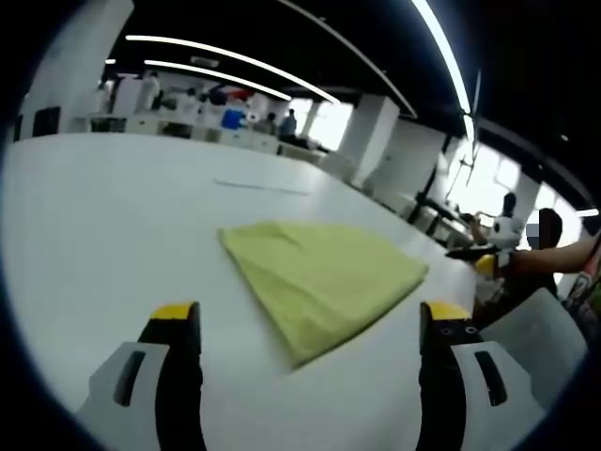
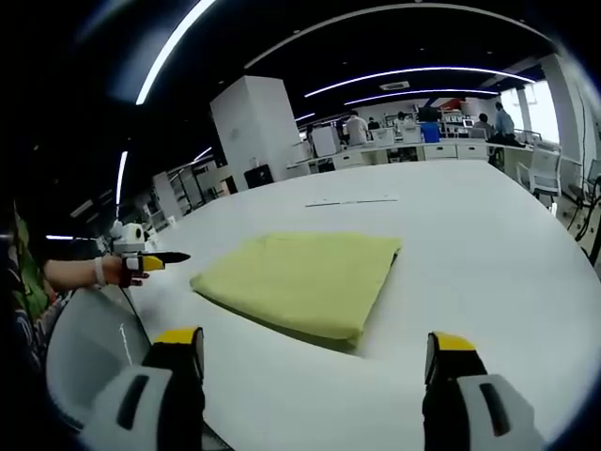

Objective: Fold the garment on the visible template until the final outline fits inside the template.

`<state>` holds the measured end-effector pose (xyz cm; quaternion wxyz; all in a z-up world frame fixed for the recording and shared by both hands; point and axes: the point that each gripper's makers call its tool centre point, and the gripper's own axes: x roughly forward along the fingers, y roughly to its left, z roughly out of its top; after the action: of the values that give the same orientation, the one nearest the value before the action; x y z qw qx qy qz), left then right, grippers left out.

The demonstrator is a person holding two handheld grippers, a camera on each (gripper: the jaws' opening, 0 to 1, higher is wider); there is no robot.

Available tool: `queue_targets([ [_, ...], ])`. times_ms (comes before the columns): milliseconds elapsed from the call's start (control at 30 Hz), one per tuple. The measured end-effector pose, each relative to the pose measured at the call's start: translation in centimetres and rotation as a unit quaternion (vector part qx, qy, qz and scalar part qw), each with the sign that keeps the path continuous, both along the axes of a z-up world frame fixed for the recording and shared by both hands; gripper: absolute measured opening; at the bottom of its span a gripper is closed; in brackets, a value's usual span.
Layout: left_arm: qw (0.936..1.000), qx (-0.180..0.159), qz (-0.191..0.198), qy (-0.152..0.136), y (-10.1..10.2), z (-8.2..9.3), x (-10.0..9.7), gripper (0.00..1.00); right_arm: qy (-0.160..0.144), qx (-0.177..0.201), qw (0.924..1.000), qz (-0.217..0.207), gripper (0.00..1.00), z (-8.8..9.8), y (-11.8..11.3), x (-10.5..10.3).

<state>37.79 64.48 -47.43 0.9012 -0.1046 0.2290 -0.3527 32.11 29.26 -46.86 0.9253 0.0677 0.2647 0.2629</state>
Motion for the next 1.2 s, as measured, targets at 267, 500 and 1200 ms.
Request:
queue_targets([
  [267, 1.0, 0.008, -0.003, 0.005, -0.2, -0.1, -0.5, 0.92, -0.012, 0.008, 0.9999, -0.006, 0.99, 0.7, 0.0, 0.8],
  [500, 0.9999, 0.012, 0.008, 0.009, 0.1, 0.0, -0.8, 0.91, -0.007, 0.007, 1.0, 0.001, 0.98, 0.1, 0.2, 1.0],
  [1200, 0.9996, 0.017, 0.018, 0.015, 0.6, 0.0, -1.0, 0.89, -0.002, 0.014, 0.9999, 0.001, 0.98, -0.5, 0.2, 1.0],
])
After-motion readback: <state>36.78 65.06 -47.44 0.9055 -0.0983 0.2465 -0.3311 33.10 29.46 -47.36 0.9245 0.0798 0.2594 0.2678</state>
